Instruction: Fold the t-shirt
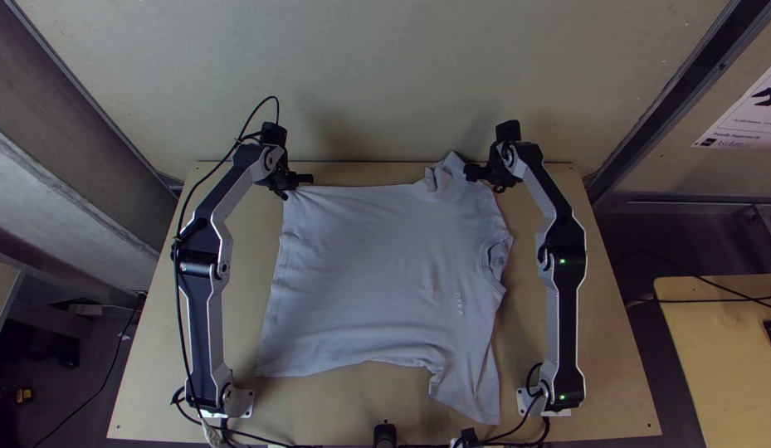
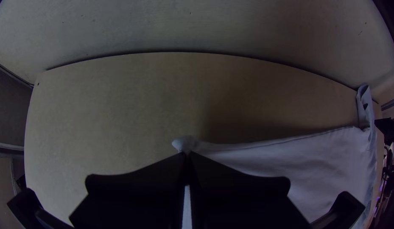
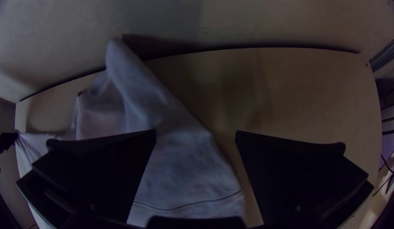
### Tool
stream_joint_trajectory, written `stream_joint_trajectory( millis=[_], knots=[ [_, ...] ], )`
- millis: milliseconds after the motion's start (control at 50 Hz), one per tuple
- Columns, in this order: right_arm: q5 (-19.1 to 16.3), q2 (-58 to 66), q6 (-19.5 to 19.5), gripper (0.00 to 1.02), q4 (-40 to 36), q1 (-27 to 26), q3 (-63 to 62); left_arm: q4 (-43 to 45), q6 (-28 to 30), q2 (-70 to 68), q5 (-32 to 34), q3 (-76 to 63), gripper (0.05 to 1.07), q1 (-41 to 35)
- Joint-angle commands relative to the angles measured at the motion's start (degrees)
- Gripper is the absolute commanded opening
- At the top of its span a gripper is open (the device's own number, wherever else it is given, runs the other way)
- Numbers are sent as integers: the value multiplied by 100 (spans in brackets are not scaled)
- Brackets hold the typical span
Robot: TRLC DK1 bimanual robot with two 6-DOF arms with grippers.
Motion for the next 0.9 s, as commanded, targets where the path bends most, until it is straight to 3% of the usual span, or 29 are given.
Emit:
stream_joint_trajectory(
  millis=[0, 160, 260, 320, 380, 600, 880],
  knots=[
    [-23, 250, 73, 68, 41, 108, 161, -87, -24, -251, -36, -127, 8, 37],
    [-32, 461, 65, 47, 120, 152, 267, -96, 3, -304, -36, -127, 8, 28],
    [-32, 523, 73, 45, 112, 170, 293, -104, 11, -339, -36, -127, 8, 28],
    [-32, 558, 47, 27, 138, 170, 293, -104, 38, -347, -36, -127, 8, 28],
    [-49, 576, -76, 2, 199, 170, 293, -104, 47, -365, -36, -127, 8, 37],
    [-49, 242, 126, 2, 243, -59, 284, -60, 47, -444, -44, -39, 8, 11],
    [-49, -189, 117, 2, 463, -314, 284, -25, 29, -330, -36, 304, 8, 28]
  ],
)
